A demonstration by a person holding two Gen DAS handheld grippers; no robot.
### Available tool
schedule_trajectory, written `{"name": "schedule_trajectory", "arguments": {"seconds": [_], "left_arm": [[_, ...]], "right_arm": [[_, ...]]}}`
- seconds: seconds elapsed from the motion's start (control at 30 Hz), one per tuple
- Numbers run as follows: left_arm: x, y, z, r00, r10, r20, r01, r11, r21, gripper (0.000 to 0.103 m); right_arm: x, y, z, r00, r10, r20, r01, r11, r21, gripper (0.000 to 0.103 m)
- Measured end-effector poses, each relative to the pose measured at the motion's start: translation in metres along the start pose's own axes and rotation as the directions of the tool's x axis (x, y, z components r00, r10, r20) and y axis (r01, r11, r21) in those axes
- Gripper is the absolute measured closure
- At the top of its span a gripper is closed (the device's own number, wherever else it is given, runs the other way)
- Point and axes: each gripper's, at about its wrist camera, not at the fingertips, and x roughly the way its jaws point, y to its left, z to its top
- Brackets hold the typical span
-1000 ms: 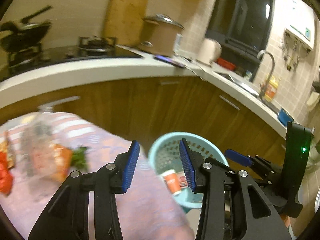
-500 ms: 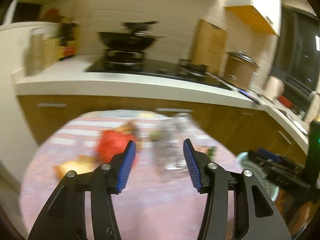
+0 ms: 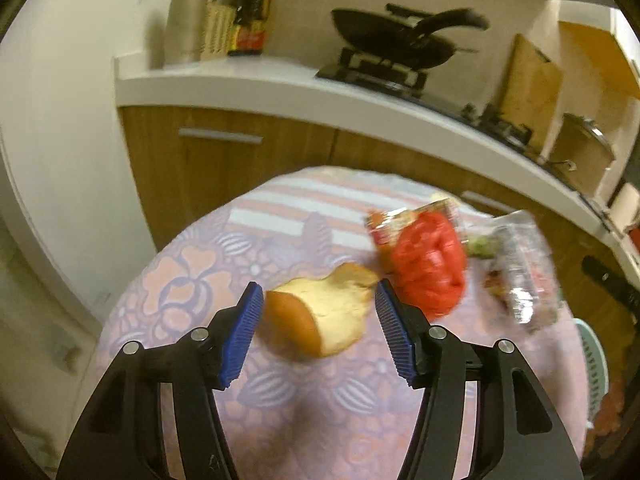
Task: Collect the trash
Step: 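Move both tools back over the table toward the bread crust and bread bag, then grasp the bread crust with the left tool while the right tool grasps the plastic bread bag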
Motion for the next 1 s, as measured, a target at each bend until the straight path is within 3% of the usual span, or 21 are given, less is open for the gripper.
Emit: {"name": "schedule_trajectory", "arguments": {"seconds": [0.13,0.23,0.33,0.43,0.5,0.57,0.67,0.83,1.0], "left_arm": [[0.014,0.008,-0.004,0.999,0.032,-0.021,-0.032,0.999,-0.012,0.046],[0.02,0.012,-0.006,0.998,0.049,-0.037,-0.05,0.999,-0.021,0.048],[0.024,0.014,-0.006,0.997,0.052,-0.051,-0.054,0.998,-0.027,0.055],[0.024,0.011,-0.006,0.997,0.06,-0.053,-0.061,0.998,-0.015,0.056],[0.027,0.01,-0.007,0.996,0.061,-0.061,-0.062,0.998,-0.007,0.061],[0.029,0.009,-0.008,0.995,0.063,-0.075,-0.064,0.998,0.0,0.076],[0.032,0.007,-0.009,0.994,0.079,-0.08,-0.079,0.997,0.011,0.087],[0.029,0.003,-0.011,0.995,0.085,-0.053,-0.083,0.996,0.037,0.094],[0.025,0.0,-0.011,0.995,0.087,-0.037,-0.085,0.995,0.048,0.095]], "right_arm": [[0.02,0.003,0.002,1.0,0.005,-0.015,-0.005,1.0,0.008,0.051],[0.03,0.004,0.001,1.0,0.013,-0.019,-0.012,1.0,0.023,0.043],[0.038,0.001,-0.001,1.0,0.016,-0.027,-0.015,0.999,0.029,0.04],[0.046,-0.002,-0.003,0.999,0.024,-0.041,-0.023,0.999,0.04,0.039],[0.051,-0.004,-0.005,0.999,0.023,-0.047,-0.021,0.999,0.044,0.037],[0.053,-0.005,-0.006,0.998,0.024,-0.049,-0.022,0.999,0.048,0.033],[0.056,-0.008,-0.008,0.998,0.033,-0.057,-0.03,0.998,0.059,0.032],[0.059,-0.014,-0.009,0.996,0.06,-0.067,-0.054,0.994,0.091,0.03],[0.066,-0.016,-0.01,0.992,0.079,-0.096,-0.069,0.992,0.107,0.03]]}}
